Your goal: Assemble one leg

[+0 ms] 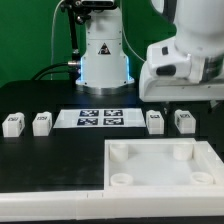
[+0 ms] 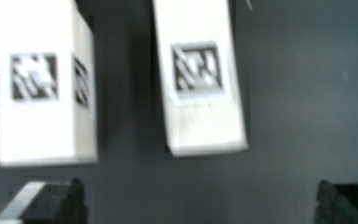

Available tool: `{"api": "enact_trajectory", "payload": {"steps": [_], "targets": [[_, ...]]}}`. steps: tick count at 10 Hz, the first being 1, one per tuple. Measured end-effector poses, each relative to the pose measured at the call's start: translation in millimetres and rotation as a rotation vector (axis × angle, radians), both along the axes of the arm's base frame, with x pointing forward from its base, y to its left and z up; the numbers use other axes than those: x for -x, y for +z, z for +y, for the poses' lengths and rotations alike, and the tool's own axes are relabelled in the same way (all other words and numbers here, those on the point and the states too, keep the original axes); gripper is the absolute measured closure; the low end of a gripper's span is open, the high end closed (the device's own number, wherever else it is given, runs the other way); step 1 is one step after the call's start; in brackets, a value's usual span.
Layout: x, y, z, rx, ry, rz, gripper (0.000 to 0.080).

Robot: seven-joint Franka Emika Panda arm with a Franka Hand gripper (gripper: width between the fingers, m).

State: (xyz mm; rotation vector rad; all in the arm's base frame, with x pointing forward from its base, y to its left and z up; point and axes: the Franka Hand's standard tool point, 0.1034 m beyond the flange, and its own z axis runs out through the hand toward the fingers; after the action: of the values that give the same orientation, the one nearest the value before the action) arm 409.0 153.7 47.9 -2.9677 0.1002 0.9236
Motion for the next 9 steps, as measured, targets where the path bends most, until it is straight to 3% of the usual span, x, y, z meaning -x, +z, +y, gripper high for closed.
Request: {"api": "enact_trajectory", "payload": {"steps": [3,5,6,9], "targets": [[-3.8,-3.1,4.4,-0.014,0.034,0.235,0.0151],[-6.1,-7.8,8.7,-0.011,0.029,0.234,0.0151],[-1.5,-11.2,17.8,-0.009,0.034,0.232,0.0151],[24.2,-35.5,20.5,-0.008,0.031,0.217,0.0151]]}}
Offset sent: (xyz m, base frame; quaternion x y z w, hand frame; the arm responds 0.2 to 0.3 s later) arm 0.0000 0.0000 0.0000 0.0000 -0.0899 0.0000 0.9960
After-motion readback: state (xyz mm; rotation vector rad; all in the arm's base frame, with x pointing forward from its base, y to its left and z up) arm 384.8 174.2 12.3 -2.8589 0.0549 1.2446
